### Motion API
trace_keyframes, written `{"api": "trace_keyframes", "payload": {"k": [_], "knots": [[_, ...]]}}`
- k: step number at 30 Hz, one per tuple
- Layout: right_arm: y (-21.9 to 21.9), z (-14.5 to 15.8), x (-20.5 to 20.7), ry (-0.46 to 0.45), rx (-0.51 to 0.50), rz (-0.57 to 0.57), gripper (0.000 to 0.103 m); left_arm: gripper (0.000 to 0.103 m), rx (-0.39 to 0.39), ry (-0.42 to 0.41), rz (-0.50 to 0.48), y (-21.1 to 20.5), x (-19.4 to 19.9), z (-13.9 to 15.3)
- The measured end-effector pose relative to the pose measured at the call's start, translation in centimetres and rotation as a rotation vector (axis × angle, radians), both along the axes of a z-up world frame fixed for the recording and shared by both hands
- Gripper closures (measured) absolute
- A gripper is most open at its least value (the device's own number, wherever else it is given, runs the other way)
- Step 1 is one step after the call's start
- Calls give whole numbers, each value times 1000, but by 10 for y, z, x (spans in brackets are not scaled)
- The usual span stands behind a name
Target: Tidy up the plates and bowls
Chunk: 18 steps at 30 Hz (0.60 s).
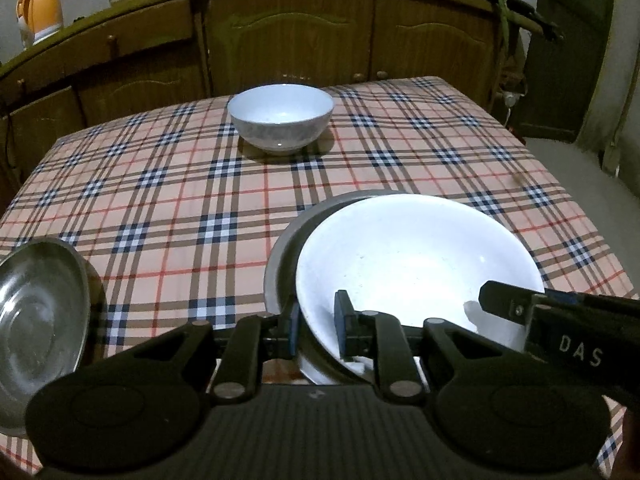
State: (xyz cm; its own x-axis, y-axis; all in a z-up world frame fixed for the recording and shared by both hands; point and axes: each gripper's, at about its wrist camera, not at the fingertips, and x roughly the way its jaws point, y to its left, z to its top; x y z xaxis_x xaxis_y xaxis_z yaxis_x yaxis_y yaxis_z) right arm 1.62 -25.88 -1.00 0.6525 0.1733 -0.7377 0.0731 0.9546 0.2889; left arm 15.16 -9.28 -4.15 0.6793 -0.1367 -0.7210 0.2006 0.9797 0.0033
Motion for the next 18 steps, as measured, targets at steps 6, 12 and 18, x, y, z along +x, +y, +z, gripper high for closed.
{"api": "trace_keyframes", "payload": {"k": [6, 12, 18], "knots": [[3, -1, 2, -9, -11, 6, 75, 83, 2, 0, 4, 2, 1, -1], [8, 3, 4, 12, -37, 27, 75, 82, -5, 44, 4, 6, 5, 0], [12, 5, 5, 46, -78, 41, 75, 79, -3, 62, -5, 5, 5, 0]]}}
